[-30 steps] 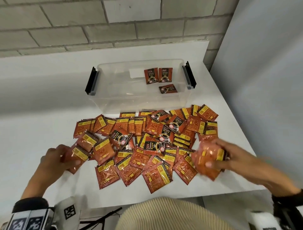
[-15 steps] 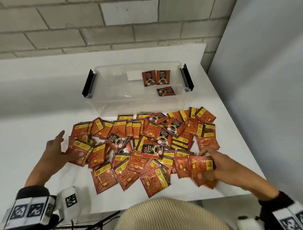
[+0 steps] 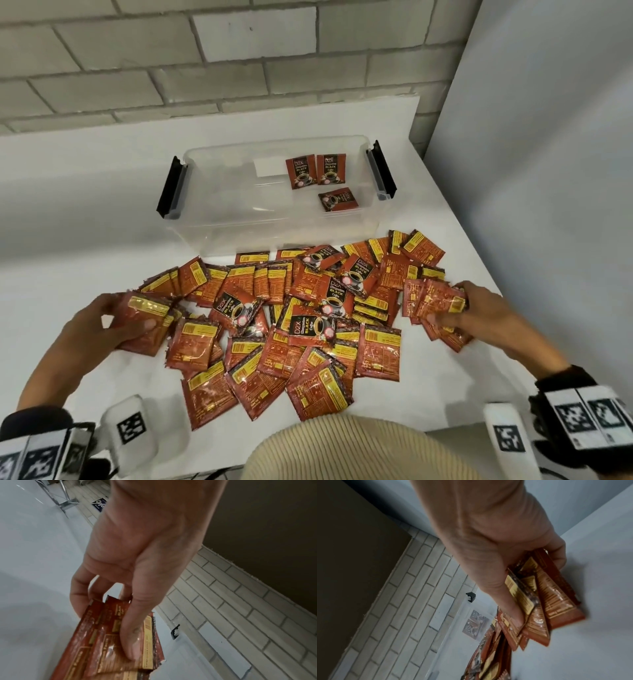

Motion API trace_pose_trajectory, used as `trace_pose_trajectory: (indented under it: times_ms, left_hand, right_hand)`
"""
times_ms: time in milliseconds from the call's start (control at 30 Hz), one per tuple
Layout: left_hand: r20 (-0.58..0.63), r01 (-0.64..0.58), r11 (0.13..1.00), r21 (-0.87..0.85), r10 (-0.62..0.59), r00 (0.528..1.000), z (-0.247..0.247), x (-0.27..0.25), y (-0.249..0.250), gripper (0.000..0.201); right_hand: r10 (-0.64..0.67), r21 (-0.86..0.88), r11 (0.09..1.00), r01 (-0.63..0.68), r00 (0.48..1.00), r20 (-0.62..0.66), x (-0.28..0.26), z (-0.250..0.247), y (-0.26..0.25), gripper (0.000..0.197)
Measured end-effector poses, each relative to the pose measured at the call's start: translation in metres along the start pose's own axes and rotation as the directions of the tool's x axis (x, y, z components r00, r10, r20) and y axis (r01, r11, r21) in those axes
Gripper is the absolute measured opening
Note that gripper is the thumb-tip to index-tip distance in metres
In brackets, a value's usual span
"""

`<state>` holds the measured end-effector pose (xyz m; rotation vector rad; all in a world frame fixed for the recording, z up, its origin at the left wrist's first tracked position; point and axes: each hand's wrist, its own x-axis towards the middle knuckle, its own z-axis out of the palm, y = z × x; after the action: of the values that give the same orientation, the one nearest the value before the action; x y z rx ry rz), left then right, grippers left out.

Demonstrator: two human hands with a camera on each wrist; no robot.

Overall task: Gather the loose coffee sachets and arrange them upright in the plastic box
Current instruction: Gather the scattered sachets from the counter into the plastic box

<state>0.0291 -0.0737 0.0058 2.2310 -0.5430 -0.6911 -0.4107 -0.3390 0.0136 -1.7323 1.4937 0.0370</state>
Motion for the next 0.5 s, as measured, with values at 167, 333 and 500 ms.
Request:
trace_pose_trajectory:
  times_ms: [167,333,500]
  left_hand:
    - [0.109,0.029,0.992,-0.126,-0.015,0.994,-0.013,0.009,0.005,0.054]
    - [0.168,-0.055,0.998,-0.045,0.061,0.984,-0.006,0.025,0.019,0.031]
    - [0.168,-0.068,0.996,0.052,0.058,0.984,0.007,0.045,0.014,0.020]
  right_hand:
    - [0.009,0.097,0.995,-0.011,1.000,0.026,0.003,-0.003,0.006,0.046]
    - [-0.030,0.171,0.985,0.020,0.998,0.056,0.005,-0.024,0.002,0.045]
    - [-0.045,0.195,0.980,0.032,0.997,0.062,0.016,-0.038,-0.007,0.047]
